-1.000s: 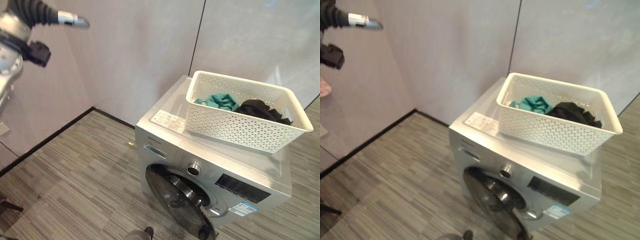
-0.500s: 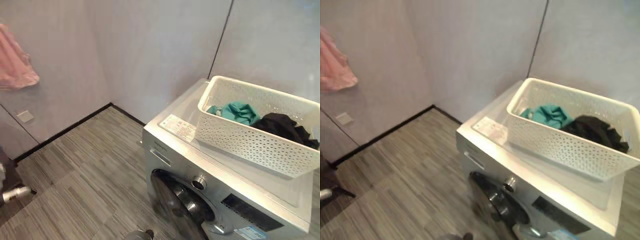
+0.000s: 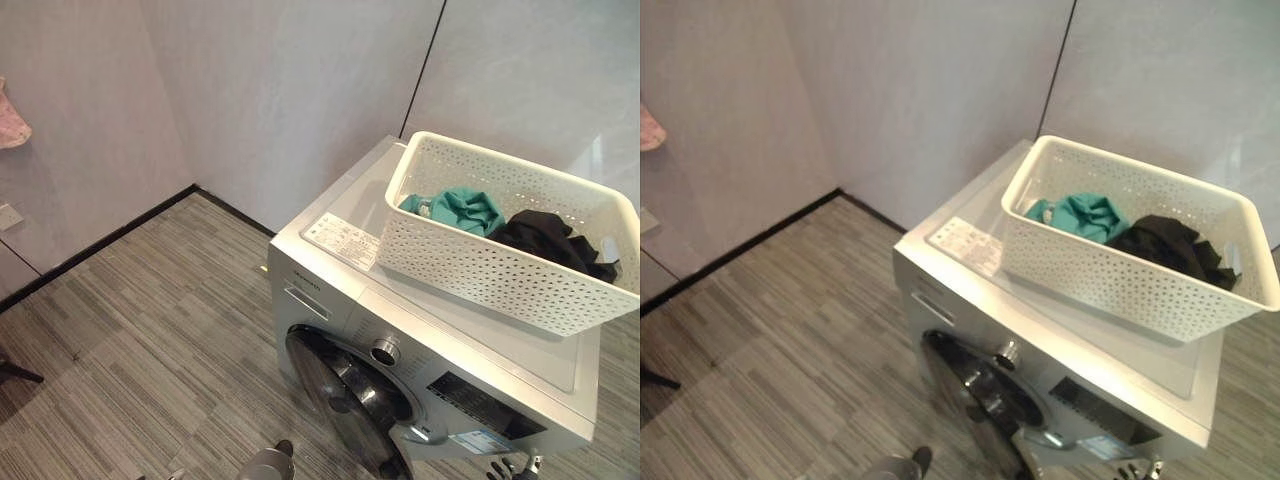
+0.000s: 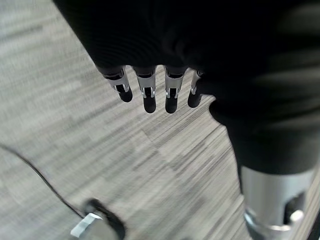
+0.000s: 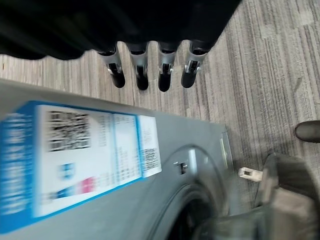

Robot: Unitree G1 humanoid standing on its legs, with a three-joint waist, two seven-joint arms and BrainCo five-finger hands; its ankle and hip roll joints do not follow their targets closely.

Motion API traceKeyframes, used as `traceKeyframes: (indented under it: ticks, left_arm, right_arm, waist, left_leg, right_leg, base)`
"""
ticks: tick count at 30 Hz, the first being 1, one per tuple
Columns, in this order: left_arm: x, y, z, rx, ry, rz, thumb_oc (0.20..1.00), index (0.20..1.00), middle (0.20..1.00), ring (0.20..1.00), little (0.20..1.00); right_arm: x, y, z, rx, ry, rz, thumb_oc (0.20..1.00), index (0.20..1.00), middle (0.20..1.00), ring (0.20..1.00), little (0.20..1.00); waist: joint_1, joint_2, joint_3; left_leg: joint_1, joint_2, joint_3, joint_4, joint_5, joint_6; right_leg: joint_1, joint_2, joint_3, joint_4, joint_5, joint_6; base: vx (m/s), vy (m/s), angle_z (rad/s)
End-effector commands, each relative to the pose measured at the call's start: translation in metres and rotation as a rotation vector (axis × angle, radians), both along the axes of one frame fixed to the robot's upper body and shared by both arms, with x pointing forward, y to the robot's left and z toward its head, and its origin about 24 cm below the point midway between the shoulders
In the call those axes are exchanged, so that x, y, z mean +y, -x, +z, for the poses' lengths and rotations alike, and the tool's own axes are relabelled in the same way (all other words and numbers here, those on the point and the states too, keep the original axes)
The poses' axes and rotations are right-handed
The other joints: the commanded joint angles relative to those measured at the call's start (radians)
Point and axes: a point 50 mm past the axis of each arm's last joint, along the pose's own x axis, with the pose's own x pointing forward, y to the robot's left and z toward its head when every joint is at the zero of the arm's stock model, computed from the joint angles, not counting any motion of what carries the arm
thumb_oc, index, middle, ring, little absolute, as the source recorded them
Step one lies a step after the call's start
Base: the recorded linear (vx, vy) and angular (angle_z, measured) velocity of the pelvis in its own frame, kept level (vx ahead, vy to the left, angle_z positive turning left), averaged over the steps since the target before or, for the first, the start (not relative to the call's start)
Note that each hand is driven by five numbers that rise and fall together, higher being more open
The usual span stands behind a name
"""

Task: Grab the laundry basket,head to the washer,open it,put in the laundry and shut it.

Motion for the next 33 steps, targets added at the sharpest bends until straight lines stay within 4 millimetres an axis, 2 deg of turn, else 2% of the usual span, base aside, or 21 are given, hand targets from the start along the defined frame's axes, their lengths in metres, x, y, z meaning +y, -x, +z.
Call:
traceKeyframes:
  ticks: [1, 3, 5, 8, 18, 22, 23, 24, 33]
  left_arm:
    - [0.022, 0.009, 0.013, -0.066, -0.093, 0.077, 1.0, 1.0, 1.0, 1.0, 1.0]
    - [0.019, 0.007, 0.012, -0.081, -0.079, 0.076, 1.0, 1.0, 1.0, 1.0, 1.0]
    - [0.01, 0.008, 0.007, -0.084, -0.046, 0.081, 1.0, 1.0, 1.0, 1.0, 1.0]
    - [-0.003, 0.006, 0.002, -0.082, -0.013, 0.034, 1.0, 1.0, 1.0, 1.0, 1.0]
    - [-0.014, 0.001, -0.002, -0.051, -0.001, -0.06, 1.0, 1.0, 1.0, 1.0, 1.0]
    - [-0.015, 0.001, -0.003, -0.055, 0.001, -0.057, 1.0, 1.0, 1.0, 1.0, 1.0]
    - [-0.016, 0.0, -0.003, -0.063, 0.006, -0.049, 1.0, 1.0, 1.0, 1.0, 1.0]
    - [-0.094, -0.05, -0.014, -0.069, 0.103, -0.386, 1.0, 1.0, 1.0, 1.0, 1.0]
    - [-0.094, -0.036, -0.019, -0.003, 0.104, -0.385, 1.0, 1.0, 1.0, 1.0, 1.0]
  right_arm:
    - [-0.003, -0.025, 0.013, -0.136, 0.055, 0.071, 1.0, 1.0, 1.0, 1.0, 1.0]
    - [-0.002, -0.022, 0.011, -0.144, 0.028, 0.033, 1.0, 1.0, 1.0, 1.0, 1.0]
    - [0.003, -0.008, 0.004, -0.13, -0.022, -0.036, 1.0, 1.0, 1.0, 1.0, 1.0]
    - [0.007, 0.007, -0.002, -0.076, -0.04, -0.045, 1.0, 1.0, 1.0, 1.0, 1.0]
    - [0.016, 0.031, -0.015, 0.099, -0.078, 0.018, 1.0, 1.0, 1.0, 1.0, 1.0]
    - [0.018, 0.032, -0.016, 0.109, -0.08, 0.03, 1.0, 1.0, 1.0, 1.0, 1.0]
    - [0.017, 0.03, -0.015, 0.107, -0.07, 0.041, 1.0, 1.0, 1.0, 1.0, 1.0]
    - [0.058, -0.065, -0.007, 0.076, 0.094, 0.689, 1.0, 1.0, 1.0, 1.0, 1.0]
    - [0.054, -0.058, -0.009, 0.119, 0.121, 0.669, 1.0, 1.0, 1.0, 1.0, 1.0]
  waist:
    - [0.012, 0.017, -0.014]
    - [0.008, 0.02, -0.014]
    - [-0.005, 0.024, -0.02]
    - [-0.026, 0.032, -0.029]
    - [-0.055, 0.052, -0.037]
    - [-0.057, 0.055, -0.036]
    - [-0.058, 0.058, -0.034]
    - [-0.221, 0.077, 0.026]
    - [-0.221, 0.092, 0.02]
  left_leg:
    - [-0.021, 0.071, -0.007, -0.058, 0.074, -0.015]
    - [-0.018, 0.071, -0.004, -0.06, 0.074, -0.014]
    - [-0.013, 0.071, 0.001, -0.062, 0.074, -0.013]
    - [-0.007, 0.071, 0.012, -0.068, 0.075, -0.012]
    - [0.017, 0.083, 0.049, -0.079, 0.07, -0.009]
    - [0.018, 0.083, 0.055, -0.076, 0.068, -0.009]
    - [0.019, 0.084, 0.059, -0.073, 0.066, -0.008]
    - [0.115, 0.128, 0.407, -0.207, 0.011, -0.005]
    - [0.132, 0.133, 0.402, -0.207, 0.013, -0.013]
  right_leg:
    - [0.052, -0.048, 0.04, 0.03, 0.037, 0.022]
    - [0.053, -0.05, 0.04, 0.032, 0.04, 0.023]
    - [0.053, -0.051, 0.042, 0.035, 0.046, 0.024]
    - [0.049, -0.054, 0.049, 0.04, 0.054, 0.028]
    - [0.05, -0.061, 0.074, 0.027, 0.055, 0.03]
    - [0.052, -0.062, 0.079, 0.022, 0.057, 0.031]
    - [0.051, -0.063, 0.082, 0.022, 0.056, 0.031]
    - [-0.103, -0.07, 0.156, -0.151, 0.198, 0.035]
    - [-0.082, -0.067, 0.141, -0.151, 0.192, 0.032]
  base:
    - [0.0, 0.0, 0.0]
    - [0.0, 0.0, 0.0]
    - [-0.02, 0.033, -0.01]
    - [-0.02, 0.026, 0.0]
    - [-0.02, 0.027, -0.13]
    - [-0.02, 0.009, -0.04]
    - [-0.03, 0.009, -0.02]
    - [-0.03, 0.009, -0.02]
    - [0.01, -0.011, -0.07]
